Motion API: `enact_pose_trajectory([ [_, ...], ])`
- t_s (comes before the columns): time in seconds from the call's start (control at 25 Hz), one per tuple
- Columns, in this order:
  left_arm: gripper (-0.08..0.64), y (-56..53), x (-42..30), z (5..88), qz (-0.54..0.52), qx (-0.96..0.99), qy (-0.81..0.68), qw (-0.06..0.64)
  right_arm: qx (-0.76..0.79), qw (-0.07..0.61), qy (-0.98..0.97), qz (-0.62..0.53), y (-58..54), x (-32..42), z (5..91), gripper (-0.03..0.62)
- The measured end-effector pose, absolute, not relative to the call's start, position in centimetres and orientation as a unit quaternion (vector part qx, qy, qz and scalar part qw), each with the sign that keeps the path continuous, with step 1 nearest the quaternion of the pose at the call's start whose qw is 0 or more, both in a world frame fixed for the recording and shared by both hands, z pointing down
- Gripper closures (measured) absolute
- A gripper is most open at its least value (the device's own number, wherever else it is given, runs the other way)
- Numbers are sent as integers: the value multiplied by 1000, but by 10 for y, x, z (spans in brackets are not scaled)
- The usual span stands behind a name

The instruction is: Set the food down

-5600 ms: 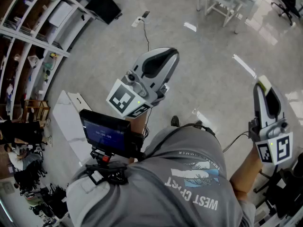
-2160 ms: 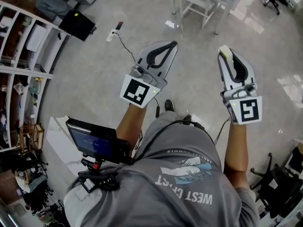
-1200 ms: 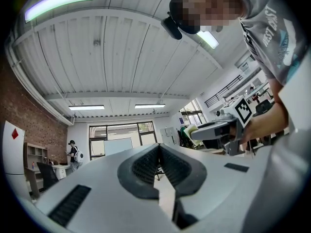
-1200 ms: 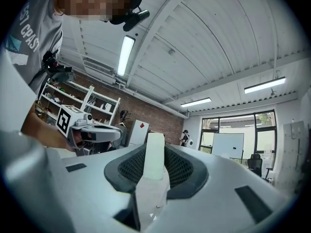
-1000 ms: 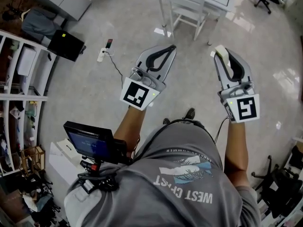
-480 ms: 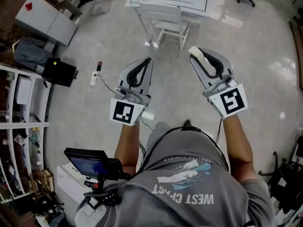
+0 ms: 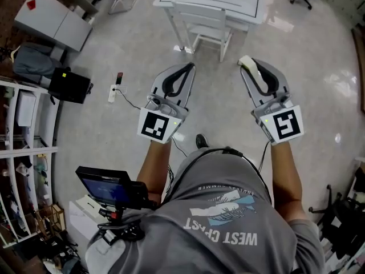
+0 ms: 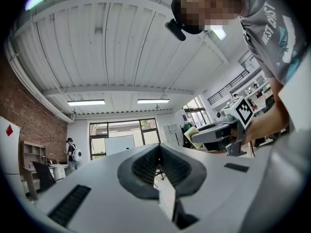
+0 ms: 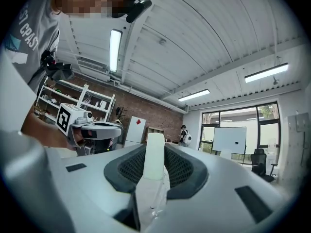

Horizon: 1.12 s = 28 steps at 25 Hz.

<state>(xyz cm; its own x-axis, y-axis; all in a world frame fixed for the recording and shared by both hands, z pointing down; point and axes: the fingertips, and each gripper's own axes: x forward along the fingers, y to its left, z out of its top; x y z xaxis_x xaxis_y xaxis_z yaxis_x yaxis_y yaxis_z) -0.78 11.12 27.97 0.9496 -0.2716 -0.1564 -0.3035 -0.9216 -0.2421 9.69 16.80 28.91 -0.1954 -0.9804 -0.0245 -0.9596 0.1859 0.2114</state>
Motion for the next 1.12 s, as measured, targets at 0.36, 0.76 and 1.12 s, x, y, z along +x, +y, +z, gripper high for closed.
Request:
enact_pose_trajectory([
  [0.36, 552, 46, -5, 278, 71, -982, 113, 134, 656, 63, -745, -103, 106, 97, 281, 491],
  [0.76, 552, 17, 33, 280, 71, -984, 111, 118, 655, 71, -746, -95, 78, 129, 280, 491],
  [1.12, 552, -59, 109, 292, 53, -979, 154, 126, 616, 58, -780, -90, -10, 207, 292, 491],
])
